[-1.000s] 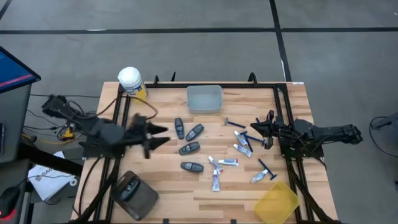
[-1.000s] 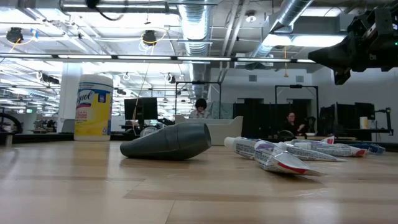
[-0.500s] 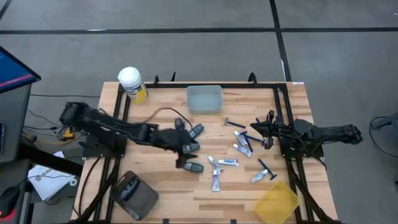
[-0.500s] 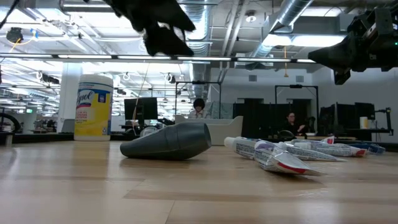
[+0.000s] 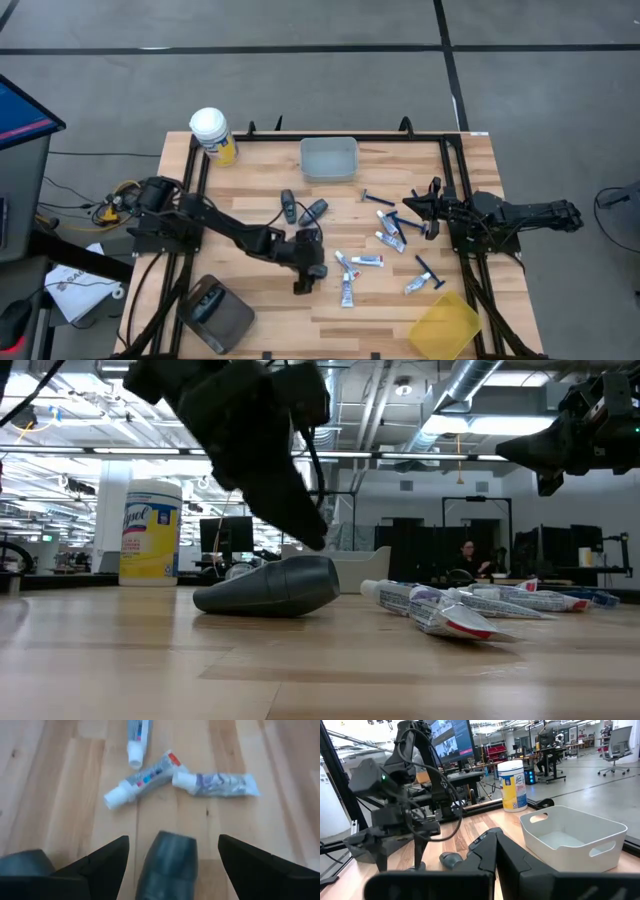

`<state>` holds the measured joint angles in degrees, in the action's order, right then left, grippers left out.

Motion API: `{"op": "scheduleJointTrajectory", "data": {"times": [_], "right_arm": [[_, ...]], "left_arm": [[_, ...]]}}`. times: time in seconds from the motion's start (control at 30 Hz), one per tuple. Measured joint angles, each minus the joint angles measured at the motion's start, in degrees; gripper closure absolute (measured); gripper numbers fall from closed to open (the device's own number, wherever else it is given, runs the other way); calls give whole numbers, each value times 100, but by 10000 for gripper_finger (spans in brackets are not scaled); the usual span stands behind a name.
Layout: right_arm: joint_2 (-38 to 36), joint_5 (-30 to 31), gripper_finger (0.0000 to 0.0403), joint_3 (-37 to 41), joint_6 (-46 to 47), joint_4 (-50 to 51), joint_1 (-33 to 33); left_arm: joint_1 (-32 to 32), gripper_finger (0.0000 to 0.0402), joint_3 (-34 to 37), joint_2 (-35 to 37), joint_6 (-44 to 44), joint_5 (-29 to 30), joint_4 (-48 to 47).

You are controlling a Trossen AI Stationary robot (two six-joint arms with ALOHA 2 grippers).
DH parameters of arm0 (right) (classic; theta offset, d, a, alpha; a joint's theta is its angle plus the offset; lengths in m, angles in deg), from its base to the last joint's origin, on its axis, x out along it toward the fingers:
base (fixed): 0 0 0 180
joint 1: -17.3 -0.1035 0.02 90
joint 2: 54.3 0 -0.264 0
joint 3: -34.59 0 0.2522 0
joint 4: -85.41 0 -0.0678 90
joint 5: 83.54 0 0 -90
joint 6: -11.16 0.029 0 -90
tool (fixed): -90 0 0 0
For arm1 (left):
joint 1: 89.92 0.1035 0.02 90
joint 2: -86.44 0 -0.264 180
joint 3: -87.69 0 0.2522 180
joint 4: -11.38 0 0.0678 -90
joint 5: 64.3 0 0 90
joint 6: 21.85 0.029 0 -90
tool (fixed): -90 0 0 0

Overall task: Pick & Place Travel size toiletries
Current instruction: Put the black deodorant into the black bin

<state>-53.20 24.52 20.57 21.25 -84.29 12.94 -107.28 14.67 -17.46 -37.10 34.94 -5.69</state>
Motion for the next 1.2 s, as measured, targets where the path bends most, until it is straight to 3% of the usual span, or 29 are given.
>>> {"op": "scheduleJointTrajectory", "data": {"times": [0.47, 0.8, 1.0, 1.2], "right_arm": [[0, 0, 403, 1, -1, 0, 0], [2, 0, 403, 0, 0, 1, 0], [2, 0, 403, -1, 1, 0, 2], [2, 0, 403, 1, 1, 1, 2]], "left_arm": [[-102, 106, -7, -740, -15, 49, 132], [-126, 201, -12, -675, -95, 144, -139], [-143, 201, 20, -416, -894, 72, -276], [-252, 201, 11, 591, -2618, 21, -867]]}}
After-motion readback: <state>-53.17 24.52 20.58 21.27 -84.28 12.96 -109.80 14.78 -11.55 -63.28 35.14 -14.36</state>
